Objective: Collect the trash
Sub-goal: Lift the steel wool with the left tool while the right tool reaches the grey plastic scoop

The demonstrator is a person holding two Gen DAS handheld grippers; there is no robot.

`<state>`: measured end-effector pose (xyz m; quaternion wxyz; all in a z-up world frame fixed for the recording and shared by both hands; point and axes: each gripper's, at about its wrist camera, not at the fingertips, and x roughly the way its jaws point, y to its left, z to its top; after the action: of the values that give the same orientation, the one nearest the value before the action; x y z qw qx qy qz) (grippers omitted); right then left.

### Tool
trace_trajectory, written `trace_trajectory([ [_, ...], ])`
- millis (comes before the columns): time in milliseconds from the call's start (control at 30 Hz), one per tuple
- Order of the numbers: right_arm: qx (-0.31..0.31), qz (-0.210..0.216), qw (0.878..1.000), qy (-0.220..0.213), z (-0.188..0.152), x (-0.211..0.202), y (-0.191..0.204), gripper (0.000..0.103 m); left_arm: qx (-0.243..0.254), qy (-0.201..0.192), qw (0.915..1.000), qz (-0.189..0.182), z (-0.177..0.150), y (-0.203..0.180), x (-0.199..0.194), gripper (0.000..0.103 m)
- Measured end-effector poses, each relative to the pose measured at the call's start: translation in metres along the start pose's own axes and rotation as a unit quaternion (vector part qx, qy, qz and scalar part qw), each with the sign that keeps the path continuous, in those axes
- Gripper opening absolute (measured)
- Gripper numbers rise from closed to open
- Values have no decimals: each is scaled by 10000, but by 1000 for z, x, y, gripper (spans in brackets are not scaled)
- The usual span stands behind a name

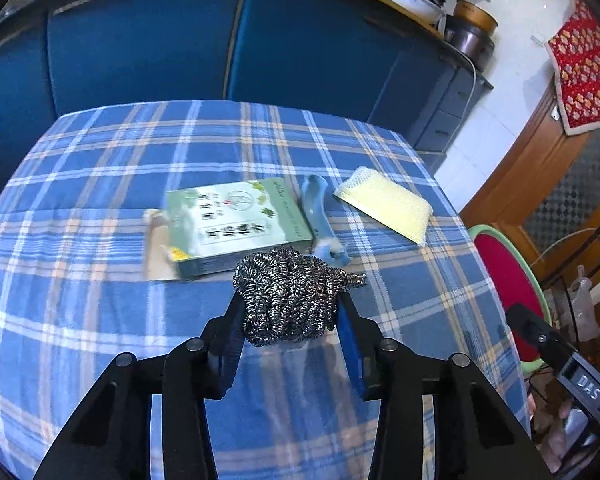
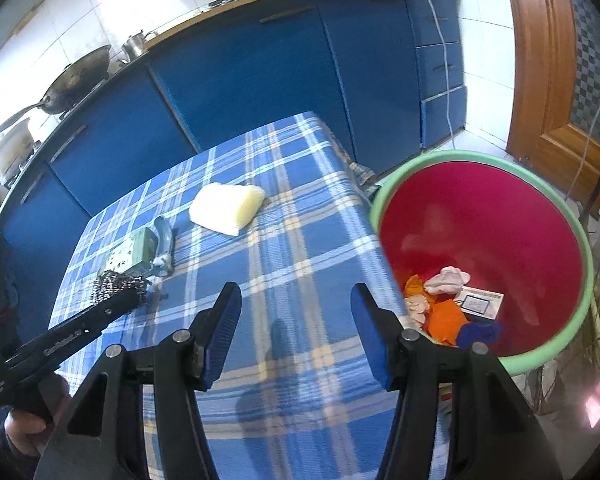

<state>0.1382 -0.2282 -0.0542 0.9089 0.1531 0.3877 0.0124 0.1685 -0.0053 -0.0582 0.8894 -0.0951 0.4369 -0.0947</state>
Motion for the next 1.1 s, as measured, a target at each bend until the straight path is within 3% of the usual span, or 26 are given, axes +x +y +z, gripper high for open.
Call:
trace_trajectory([
  [633, -881, 465, 9948, 202, 1, 35, 88, 59, -712, -590, 9925, 795, 7, 74, -38, 45],
  [1100, -1318, 479, 9891, 451, -1, 78, 125, 59, -954, -575, 9895, 920, 4, 95, -31, 45],
])
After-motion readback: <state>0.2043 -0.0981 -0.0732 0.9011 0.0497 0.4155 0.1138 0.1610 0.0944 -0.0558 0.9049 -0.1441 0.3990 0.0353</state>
